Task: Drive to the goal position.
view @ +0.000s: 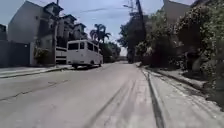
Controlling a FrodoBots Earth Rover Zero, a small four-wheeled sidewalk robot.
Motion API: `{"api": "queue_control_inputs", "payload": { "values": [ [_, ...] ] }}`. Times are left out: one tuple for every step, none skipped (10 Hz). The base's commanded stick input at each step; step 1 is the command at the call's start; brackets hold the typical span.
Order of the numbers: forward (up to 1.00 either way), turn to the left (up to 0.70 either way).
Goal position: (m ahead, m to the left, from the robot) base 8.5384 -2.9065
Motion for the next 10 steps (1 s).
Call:
{"api": "queue_control_inputs", "payload": {
  "values": [
    [0.85,-0.34],
    [0.85,-0.34],
    [0.85,-0.34],
    [0.85,-0.34],
    [0.85,-0.34],
    [0.85,-0.34],
    [0.85,-0.34],
    [0.85,-0.34],
    [0.85,-0.34],
    [0.85,-0.01]
  ]
}}
